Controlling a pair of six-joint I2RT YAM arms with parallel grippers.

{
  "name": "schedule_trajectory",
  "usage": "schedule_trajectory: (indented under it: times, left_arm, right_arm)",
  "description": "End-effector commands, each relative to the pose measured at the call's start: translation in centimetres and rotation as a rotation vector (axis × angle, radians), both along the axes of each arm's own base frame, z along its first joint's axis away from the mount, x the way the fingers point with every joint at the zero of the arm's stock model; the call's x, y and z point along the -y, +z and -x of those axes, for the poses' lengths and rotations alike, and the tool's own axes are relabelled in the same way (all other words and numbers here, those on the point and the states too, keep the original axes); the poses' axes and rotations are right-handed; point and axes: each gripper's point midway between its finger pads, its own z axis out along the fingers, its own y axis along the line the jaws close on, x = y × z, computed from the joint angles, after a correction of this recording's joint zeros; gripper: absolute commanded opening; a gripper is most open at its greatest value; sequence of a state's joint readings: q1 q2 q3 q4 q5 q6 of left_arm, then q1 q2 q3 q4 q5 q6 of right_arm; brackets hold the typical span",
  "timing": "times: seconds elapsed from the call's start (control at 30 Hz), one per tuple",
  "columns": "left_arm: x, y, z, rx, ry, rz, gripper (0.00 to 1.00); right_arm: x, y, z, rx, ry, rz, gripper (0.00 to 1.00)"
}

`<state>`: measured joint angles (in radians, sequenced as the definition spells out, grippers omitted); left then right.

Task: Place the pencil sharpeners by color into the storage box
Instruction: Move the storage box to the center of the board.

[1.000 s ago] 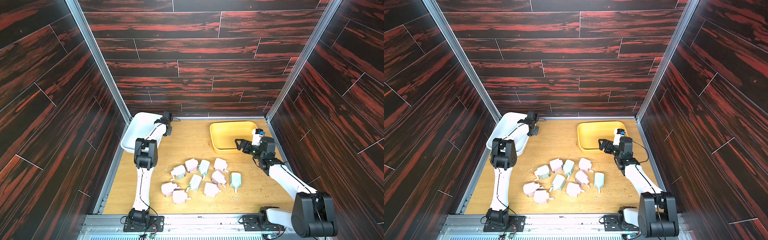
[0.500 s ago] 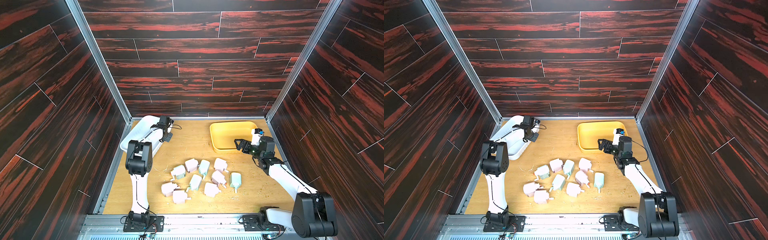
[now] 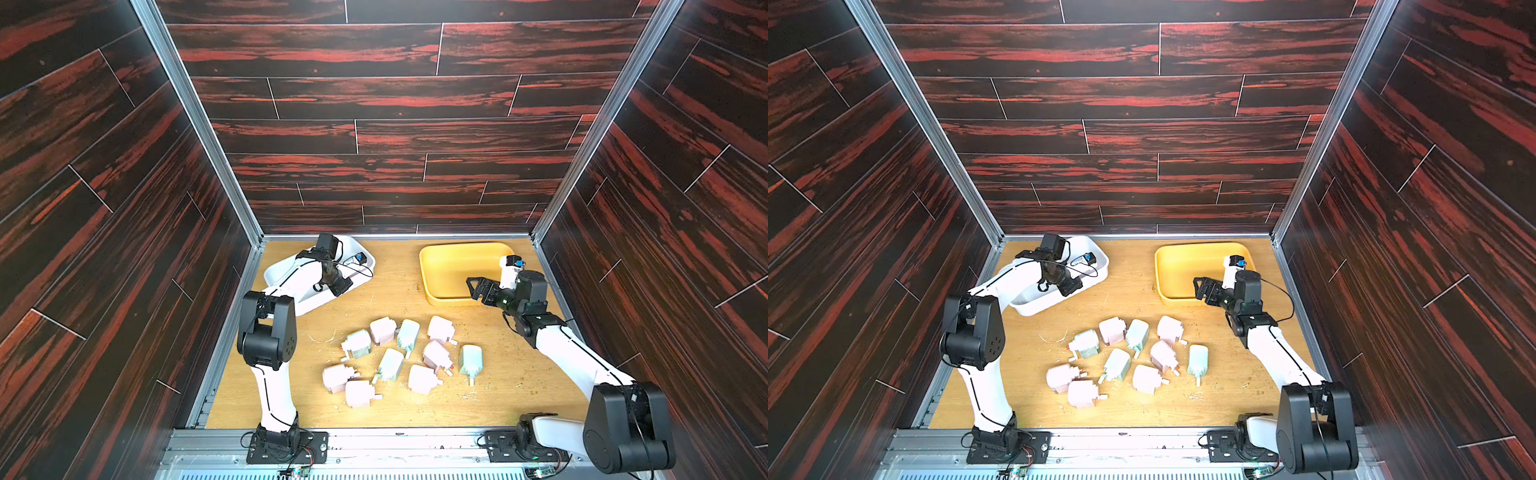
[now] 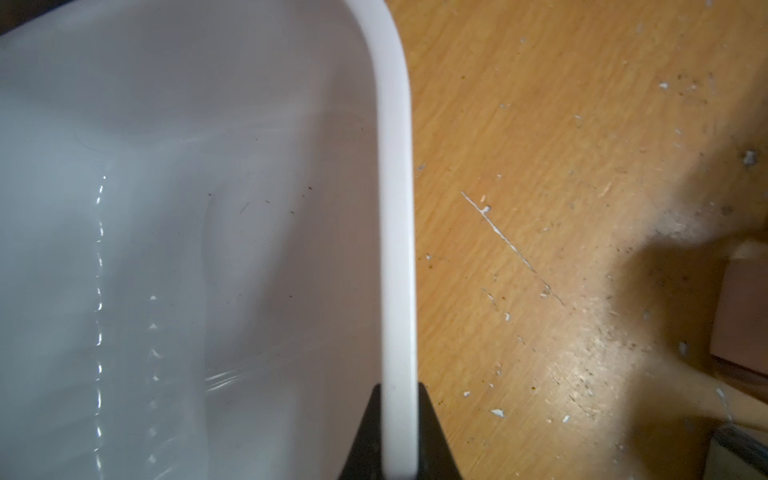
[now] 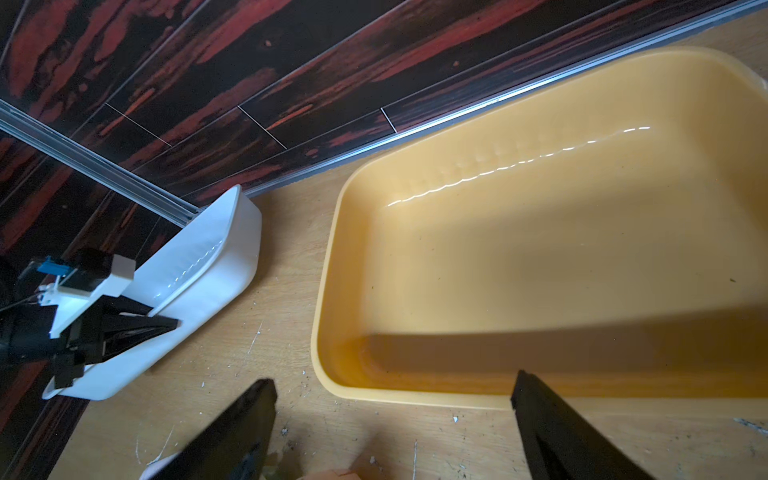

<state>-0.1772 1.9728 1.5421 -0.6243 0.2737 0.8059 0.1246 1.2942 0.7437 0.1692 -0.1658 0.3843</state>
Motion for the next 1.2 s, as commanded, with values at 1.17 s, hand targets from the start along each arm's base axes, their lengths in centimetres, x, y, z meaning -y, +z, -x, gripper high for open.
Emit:
schedule_trajectory:
  times: [1.17]
  left_arm:
    - [6.2, 1.6, 4.7, 0.217, -0.455, -0.046, 0.21]
  right_arm:
    - [-5.4, -3.0, -3.3, -0.103, 0.142, 0.059, 0.93]
